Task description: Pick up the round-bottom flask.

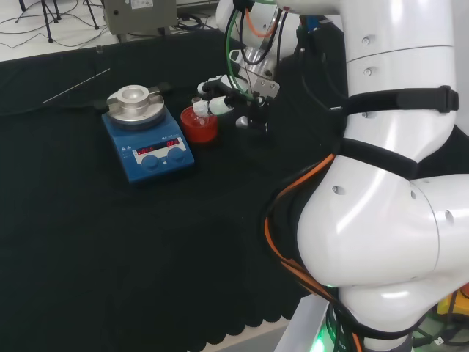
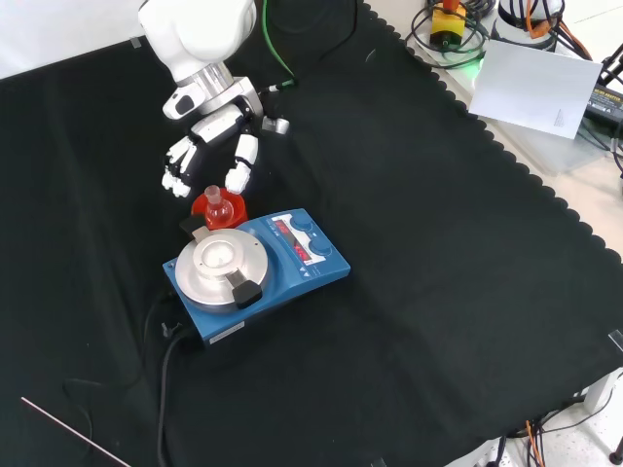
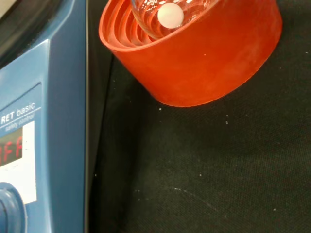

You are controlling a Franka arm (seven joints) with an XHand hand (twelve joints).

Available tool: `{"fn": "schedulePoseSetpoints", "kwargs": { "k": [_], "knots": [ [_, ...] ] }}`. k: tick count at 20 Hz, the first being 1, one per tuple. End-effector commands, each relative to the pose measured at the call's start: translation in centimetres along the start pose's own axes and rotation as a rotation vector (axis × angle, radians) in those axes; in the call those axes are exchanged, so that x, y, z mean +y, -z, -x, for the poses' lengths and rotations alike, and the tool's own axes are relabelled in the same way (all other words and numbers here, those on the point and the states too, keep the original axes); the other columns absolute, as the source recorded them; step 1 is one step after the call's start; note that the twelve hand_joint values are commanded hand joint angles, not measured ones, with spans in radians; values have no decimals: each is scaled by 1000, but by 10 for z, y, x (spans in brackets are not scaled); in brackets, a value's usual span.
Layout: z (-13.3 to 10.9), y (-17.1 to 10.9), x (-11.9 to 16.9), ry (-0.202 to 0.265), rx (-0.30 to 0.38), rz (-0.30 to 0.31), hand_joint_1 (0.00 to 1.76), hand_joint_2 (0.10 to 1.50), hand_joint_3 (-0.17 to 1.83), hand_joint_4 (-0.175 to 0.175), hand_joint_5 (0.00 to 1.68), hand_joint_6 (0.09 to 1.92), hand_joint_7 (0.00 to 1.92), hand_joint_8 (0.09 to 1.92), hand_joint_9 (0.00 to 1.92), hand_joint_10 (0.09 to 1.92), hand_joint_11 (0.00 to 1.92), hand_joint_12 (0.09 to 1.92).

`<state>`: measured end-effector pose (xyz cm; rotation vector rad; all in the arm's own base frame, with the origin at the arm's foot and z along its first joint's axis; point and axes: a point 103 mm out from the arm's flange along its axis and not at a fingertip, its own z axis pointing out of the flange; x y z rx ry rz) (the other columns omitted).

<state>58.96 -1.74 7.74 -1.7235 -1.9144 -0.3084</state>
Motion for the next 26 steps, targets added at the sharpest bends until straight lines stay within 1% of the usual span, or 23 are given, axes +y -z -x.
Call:
{"fn": "schedulePoseSetpoints", "kwargs": {
  "k": [1,7,11,14,15,17,20,22,26],
  "knots": [
    [0,-4,1,36,44,10,752,924,149,-28,558,87,152,544,219,659,0,893],
    [-1,-6,1,55,57,17,771,890,204,-27,652,123,173,523,243,630,0,900],
    [-4,-8,2,66,55,21,779,813,354,-29,639,211,183,504,255,614,0,915],
    [-6,-7,3,76,58,30,785,774,430,-28,624,292,185,504,260,613,0,928],
    [-14,-14,4,77,39,31,787,764,449,-29,617,320,186,505,261,613,0,933],
    [-17,-16,5,81,47,34,789,755,466,-29,616,349,186,505,264,614,0,936],
    [-10,-10,4,89,54,36,792,746,484,-30,610,408,186,507,270,614,0,942],
    [-19,-18,5,89,30,35,795,740,493,-30,612,456,186,509,275,614,0,948],
    [-21,-20,6,85,25,41,798,735,503,-31,619,514,188,511,279,615,0,958]
  ]
}}
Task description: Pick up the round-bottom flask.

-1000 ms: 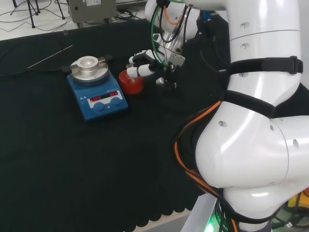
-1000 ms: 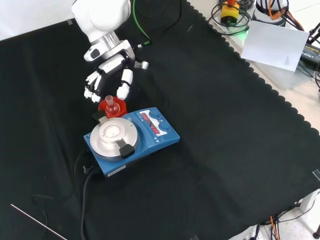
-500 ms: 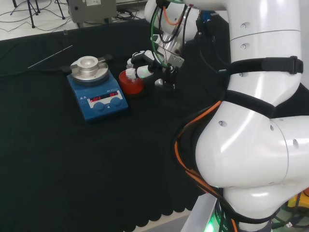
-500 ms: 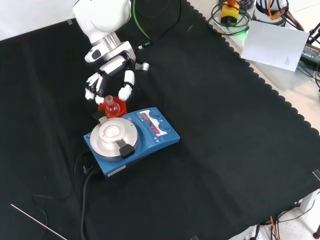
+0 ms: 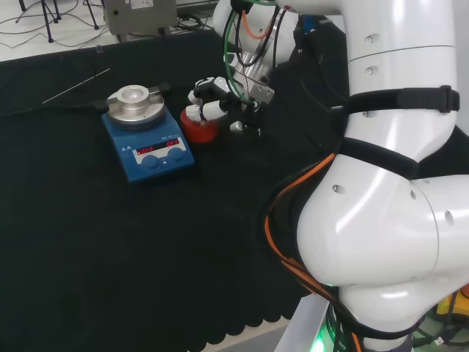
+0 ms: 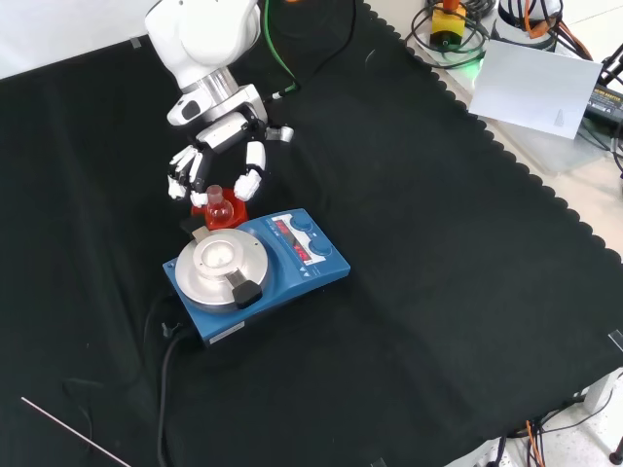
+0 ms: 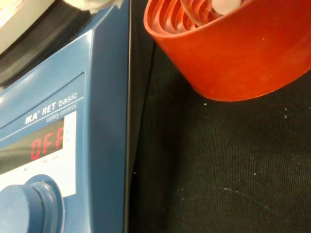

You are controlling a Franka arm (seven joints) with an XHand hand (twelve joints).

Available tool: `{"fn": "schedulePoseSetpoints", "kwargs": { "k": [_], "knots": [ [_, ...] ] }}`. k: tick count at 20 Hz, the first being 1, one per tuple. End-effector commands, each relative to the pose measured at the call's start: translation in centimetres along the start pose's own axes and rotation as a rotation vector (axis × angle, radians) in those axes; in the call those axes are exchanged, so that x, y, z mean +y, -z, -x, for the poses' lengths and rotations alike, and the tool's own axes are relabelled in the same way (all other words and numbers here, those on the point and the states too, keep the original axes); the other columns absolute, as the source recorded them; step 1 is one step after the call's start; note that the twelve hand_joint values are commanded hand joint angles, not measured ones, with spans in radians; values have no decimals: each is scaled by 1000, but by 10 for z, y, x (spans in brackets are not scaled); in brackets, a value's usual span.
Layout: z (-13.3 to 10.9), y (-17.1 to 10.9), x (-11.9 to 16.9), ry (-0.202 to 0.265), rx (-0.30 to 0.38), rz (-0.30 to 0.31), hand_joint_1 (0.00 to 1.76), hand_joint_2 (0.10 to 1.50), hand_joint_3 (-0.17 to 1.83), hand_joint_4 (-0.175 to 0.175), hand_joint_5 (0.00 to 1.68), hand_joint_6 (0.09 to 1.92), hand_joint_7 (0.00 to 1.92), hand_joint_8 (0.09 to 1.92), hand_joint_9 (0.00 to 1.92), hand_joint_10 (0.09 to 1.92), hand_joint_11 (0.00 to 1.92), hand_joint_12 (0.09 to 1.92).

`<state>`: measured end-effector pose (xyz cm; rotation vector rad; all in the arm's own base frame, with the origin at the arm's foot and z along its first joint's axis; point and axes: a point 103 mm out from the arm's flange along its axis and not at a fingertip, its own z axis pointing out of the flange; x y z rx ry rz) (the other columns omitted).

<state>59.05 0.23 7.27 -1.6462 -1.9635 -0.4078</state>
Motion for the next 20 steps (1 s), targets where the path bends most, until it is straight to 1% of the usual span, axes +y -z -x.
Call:
{"fn": "schedulePoseSetpoints", "kwargs": {
  "k": [1,2,4,7,9,16,18,20],
  "knots": [
    [-6,-6,2,1,-13,9,798,734,505,-31,620,530,190,512,281,616,0,965],
    [-3,-4,2,1,-8,10,799,734,506,-32,623,544,191,512,283,617,0,970],
    [-6,-7,2,0,-20,13,800,733,509,-33,632,563,195,514,288,618,0,975],
    [1,-1,2,-1,-5,18,803,733,513,-35,636,604,198,515,293,618,0,986],
    [-5,-6,3,0,-24,19,807,734,516,-36,646,628,200,516,296,619,0,1000],
    [-6,-6,4,-6,-23,20,810,736,518,-37,654,650,205,519,302,620,0,1012],
    [-3,-3,3,-6,-11,23,810,736,519,-38,654,652,206,519,303,621,0,1014],
    [5,4,1,-9,-3,28,811,736,519,-38,653,655,206,519,303,621,0,1015]
  ]
}}
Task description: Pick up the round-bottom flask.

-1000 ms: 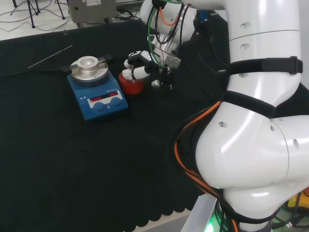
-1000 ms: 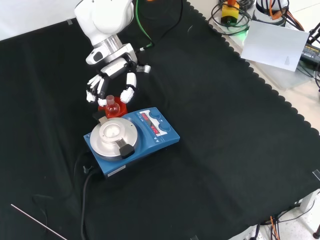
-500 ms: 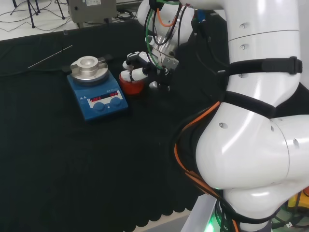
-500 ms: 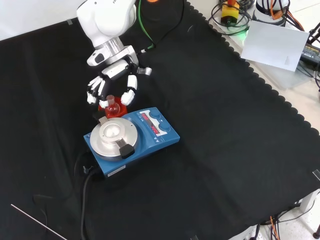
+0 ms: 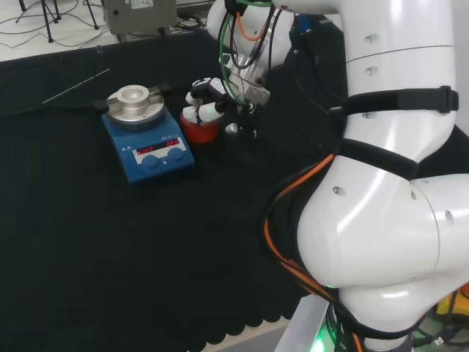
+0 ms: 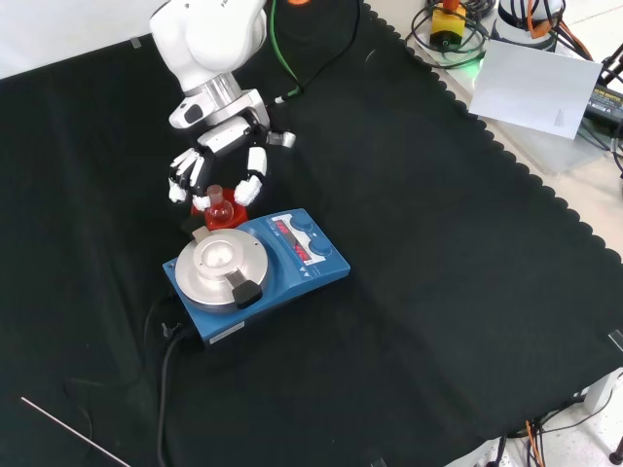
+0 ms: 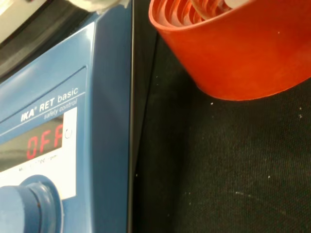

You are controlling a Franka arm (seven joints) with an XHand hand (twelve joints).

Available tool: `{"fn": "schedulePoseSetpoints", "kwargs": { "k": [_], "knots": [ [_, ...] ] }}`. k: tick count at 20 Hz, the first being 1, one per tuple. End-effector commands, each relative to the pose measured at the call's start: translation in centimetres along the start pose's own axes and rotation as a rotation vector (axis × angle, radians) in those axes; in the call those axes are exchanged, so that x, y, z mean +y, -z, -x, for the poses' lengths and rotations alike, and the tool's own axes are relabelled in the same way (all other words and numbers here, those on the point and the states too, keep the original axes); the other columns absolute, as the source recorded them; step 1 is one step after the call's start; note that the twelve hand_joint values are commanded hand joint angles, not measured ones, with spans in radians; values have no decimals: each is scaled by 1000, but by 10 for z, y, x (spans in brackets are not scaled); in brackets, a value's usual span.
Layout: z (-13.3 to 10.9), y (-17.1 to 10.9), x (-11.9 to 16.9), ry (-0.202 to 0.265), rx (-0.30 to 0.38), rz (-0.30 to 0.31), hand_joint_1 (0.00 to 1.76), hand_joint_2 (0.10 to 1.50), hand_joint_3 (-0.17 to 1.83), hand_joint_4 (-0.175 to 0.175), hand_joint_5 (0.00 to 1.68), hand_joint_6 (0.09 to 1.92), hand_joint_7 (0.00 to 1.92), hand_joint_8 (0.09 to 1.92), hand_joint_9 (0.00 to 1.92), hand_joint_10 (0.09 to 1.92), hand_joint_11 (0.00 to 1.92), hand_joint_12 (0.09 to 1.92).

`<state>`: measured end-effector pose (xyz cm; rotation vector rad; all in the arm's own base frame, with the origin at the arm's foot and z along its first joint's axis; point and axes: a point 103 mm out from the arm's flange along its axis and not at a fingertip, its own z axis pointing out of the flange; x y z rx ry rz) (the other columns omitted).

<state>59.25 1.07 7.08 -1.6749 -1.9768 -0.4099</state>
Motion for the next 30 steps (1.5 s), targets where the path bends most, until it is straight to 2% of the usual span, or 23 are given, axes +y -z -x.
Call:
{"fn": "schedulePoseSetpoints", "kwargs": {
  "k": [1,15,20,23,26,27,28,29,30],
  "knots": [
    [4,3,-1,-2,1,6,811,736,519,-38,653,656,206,519,303,621,0,1016],
    [7,4,-2,-8,7,15,819,742,523,-38,658,681,211,522,311,624,0,1029],
    [6,3,-2,-7,-12,19,824,748,527,-39,669,694,214,524,315,625,0,1036],
    [10,8,-3,-4,-11,34,836,762,532,-37,720,719,229,531,324,627,0,1048],
    [17,17,-5,-6,-48,60,864,792,537,-25,828,730,269,542,361,629,0,1107],
    [18,20,-5,-13,-65,69,912,875,429,48,872,858,287,552,379,632,0,1138],
    [17,20,-6,-18,-78,80,947,963,298,106,896,965,305,564,395,636,0,1172],
    [16,20,-6,-22,-93,89,969,1030,191,140,911,1028,321,573,413,637,0,1204],
    [13,17,-6,-26,-115,102,981,1071,124,156,918,1063,337,580,430,638,0,1231]
  ]
}}
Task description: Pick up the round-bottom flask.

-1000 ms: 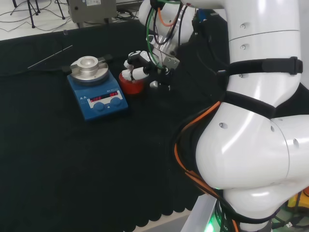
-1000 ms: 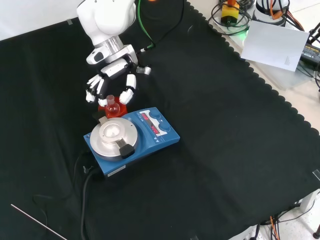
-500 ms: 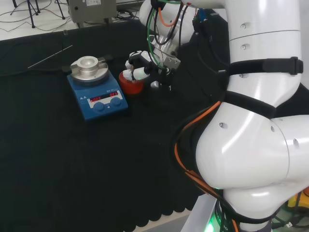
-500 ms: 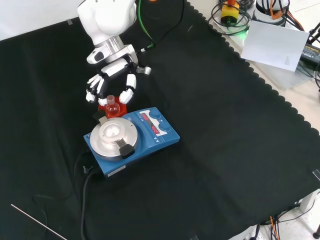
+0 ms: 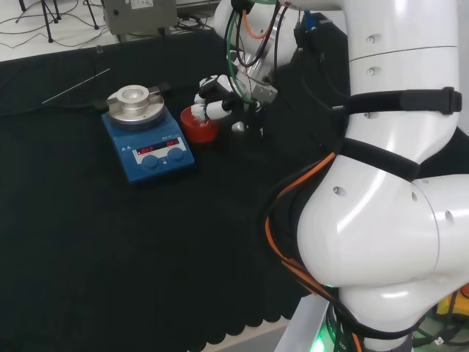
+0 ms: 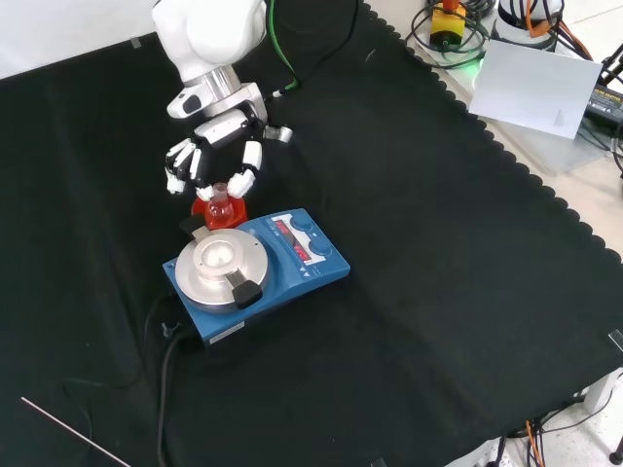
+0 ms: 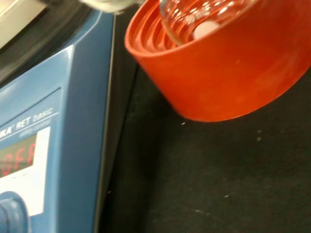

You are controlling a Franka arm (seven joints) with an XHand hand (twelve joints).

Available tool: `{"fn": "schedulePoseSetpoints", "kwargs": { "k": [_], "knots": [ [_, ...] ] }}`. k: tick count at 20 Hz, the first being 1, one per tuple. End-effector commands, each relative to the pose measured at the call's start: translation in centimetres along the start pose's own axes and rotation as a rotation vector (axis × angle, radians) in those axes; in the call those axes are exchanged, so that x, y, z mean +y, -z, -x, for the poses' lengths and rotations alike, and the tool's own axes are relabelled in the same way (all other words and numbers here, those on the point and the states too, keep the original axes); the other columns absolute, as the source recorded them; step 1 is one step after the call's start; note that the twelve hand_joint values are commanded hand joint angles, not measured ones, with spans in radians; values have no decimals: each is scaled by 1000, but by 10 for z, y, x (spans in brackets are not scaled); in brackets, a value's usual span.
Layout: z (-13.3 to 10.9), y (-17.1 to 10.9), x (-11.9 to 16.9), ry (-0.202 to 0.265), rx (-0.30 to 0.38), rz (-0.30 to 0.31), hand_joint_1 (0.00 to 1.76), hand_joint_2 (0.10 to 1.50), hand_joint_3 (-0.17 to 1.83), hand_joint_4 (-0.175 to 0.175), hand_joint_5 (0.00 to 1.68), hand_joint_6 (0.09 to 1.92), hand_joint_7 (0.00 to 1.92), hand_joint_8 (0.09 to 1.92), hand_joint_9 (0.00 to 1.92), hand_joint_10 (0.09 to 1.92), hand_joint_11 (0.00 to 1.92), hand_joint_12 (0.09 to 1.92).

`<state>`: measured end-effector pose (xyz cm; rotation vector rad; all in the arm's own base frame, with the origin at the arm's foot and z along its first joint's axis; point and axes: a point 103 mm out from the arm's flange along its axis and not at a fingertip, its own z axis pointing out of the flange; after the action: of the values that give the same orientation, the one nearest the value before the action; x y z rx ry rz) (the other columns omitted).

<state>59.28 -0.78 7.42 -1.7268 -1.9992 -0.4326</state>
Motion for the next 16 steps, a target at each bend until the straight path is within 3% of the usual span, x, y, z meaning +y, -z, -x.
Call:
{"fn": "schedulePoseSetpoints", "kwargs": {
  "k": [1,6,16],
  "knots": [
    [-1,5,-2,-22,-92,64,990,1095,86,158,921,1083,356,586,448,640,0,1259],
    [-5,9,-1,-33,-110,90,1005,1122,46,141,925,1109,427,600,522,638,0,1356],
    [-14,23,1,-17,-103,82,1012,1112,49,145,945,1088,464,595,558,617,32,1360]
  ]
}}
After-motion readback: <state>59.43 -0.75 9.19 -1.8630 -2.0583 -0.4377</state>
